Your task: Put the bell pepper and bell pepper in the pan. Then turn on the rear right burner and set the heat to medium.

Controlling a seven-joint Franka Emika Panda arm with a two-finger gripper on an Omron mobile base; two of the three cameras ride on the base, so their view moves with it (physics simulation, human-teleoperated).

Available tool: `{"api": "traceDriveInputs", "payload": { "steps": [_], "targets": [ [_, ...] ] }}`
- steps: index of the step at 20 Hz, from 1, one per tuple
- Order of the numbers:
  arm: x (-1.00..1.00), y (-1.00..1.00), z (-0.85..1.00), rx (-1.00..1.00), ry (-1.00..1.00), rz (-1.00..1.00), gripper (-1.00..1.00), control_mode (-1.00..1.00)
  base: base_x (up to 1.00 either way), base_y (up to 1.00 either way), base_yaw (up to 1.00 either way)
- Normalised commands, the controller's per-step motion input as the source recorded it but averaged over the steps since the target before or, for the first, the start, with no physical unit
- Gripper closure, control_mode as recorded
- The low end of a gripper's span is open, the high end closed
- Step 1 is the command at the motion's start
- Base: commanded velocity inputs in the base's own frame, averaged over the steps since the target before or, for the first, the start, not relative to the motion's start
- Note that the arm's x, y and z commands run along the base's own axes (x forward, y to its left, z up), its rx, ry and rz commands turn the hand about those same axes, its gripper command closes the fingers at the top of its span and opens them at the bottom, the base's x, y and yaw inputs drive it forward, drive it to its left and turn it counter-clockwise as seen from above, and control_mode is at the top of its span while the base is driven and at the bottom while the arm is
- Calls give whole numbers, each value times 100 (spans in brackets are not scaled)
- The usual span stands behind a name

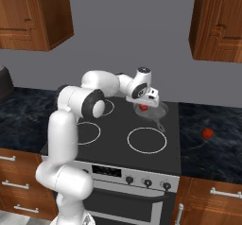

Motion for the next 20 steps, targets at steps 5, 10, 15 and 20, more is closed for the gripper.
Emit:
{"api": "traceDriveInputs", "payload": {
  "steps": [5, 10, 15, 20],
  "targets": [
    [-84, 14, 1, 0, -7, 0, -100, -100, 0, 0, 0],
    [-52, 8, 6, 0, -4, 0, -100, -100, 0, 0, 0],
    [-48, 4, 4, 0, -5, 0, -100, -100, 0, 0, 0],
    [-10, 0, 0, 0, 0, 0, -100, -100, 0, 0, 0]
  ]
}}
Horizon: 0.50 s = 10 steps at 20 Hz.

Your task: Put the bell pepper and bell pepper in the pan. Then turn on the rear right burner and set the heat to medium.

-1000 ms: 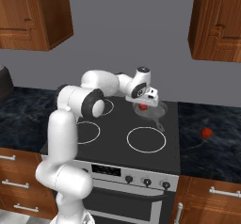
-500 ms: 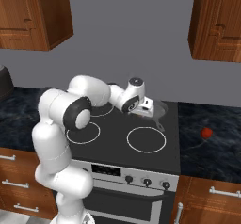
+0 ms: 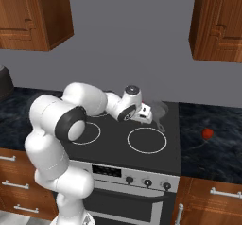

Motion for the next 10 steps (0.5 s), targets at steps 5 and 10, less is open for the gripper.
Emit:
{"api": "traceDriveInputs", "payload": {
  "steps": [5, 10],
  "targets": [
    [2, -33, 0, 0, 1, 0, -100, -100, 0, 0, 0],
    [41, -73, 0, 0, 0, 0, -100, -100, 0, 0, 0]
  ]
}}
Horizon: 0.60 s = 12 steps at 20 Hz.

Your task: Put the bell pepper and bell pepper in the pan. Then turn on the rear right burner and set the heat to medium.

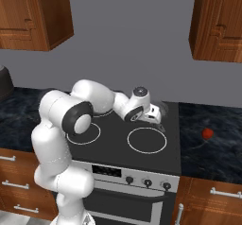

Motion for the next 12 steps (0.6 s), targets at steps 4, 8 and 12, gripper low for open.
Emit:
{"api": "traceDriveInputs", "payload": {
  "steps": [4, 8, 12],
  "targets": [
    [50, -88, 0, 2, 2, 0, -100, -100, 0, 0, 0],
    [9, -49, -19, 0, -1, -2, -100, -100, 0, 0, 0],
    [0, -41, -32, -3, -6, 0, -100, -100, 0, 0, 0]
  ]
}}
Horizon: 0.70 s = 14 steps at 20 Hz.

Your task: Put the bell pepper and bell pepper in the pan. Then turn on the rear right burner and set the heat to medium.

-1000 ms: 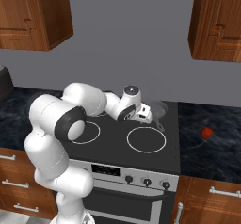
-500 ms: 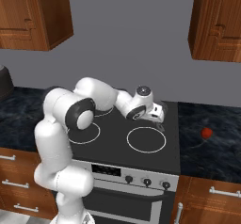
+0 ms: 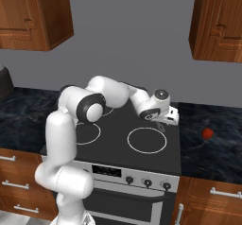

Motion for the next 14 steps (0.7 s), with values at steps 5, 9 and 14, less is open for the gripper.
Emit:
{"api": "traceDriveInputs", "payload": {
  "steps": [5, 9, 14],
  "targets": [
    [0, -63, -2, -1, -1, 0, -100, -100, 0, 0, 0],
    [0, -43, 2, 0, 9, 1, -100, -100, 0, 0, 0],
    [-8, -24, 19, 0, 21, 7, -100, -100, 0, 0, 0]
  ]
}}
